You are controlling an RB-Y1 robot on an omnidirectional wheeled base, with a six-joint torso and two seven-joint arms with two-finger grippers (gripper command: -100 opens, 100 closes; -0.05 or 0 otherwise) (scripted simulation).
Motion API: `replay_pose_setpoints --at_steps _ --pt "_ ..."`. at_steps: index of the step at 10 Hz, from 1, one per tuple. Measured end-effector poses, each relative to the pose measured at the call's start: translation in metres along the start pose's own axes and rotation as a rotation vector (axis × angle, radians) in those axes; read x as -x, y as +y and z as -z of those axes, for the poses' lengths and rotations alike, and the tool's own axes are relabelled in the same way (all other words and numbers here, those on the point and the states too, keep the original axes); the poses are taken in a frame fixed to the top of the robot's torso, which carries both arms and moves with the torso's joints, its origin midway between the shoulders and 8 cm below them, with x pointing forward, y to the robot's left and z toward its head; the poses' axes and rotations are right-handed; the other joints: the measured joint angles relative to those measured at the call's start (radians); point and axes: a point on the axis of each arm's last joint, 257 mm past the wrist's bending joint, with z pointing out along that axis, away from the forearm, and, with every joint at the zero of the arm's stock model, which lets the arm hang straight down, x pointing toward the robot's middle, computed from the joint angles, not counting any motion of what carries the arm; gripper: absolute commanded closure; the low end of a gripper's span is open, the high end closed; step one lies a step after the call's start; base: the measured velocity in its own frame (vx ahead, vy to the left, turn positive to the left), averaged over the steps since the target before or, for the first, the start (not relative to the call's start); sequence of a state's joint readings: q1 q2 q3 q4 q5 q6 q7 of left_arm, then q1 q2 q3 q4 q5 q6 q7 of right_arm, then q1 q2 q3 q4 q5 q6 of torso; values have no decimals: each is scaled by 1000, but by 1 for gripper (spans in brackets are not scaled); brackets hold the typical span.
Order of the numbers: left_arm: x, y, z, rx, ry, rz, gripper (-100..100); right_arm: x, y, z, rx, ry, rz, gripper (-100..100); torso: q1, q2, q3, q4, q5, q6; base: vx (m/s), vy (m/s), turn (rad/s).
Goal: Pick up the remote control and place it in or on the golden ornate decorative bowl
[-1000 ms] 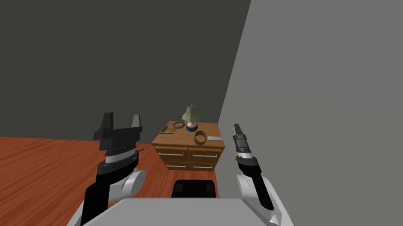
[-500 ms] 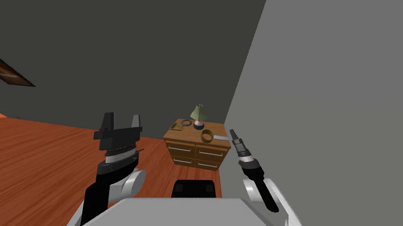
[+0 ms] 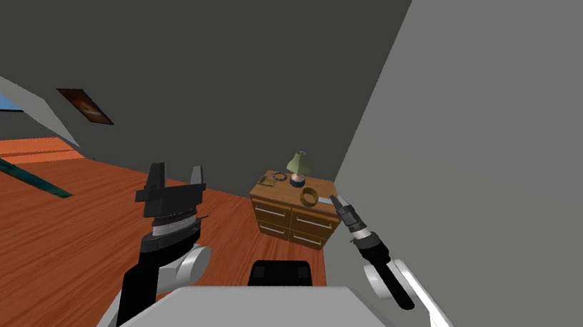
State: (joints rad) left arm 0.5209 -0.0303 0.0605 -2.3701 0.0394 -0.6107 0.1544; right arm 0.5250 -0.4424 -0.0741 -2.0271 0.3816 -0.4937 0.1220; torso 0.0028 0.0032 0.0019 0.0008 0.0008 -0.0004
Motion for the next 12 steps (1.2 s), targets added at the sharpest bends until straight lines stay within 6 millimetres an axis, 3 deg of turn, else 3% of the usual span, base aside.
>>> replay_pose_setpoints --at_steps 4,9,12 --pt "0 0 0 0 0 0 0 -22 -30 19 -15 134 132 -100 -1 -1 -1 0 0 0 -21 53 215" --pt "0 0 0 0 0 0 0 -53 -83 62 -51 343 298 -100 -3 -2 -1 0 -1 0 -3 32 163" --pt "0 0 0 0 0 0 0 -60 -107 88 -69 447 373 -100 -3 -2 -1 0 -1 1 5 23 210"
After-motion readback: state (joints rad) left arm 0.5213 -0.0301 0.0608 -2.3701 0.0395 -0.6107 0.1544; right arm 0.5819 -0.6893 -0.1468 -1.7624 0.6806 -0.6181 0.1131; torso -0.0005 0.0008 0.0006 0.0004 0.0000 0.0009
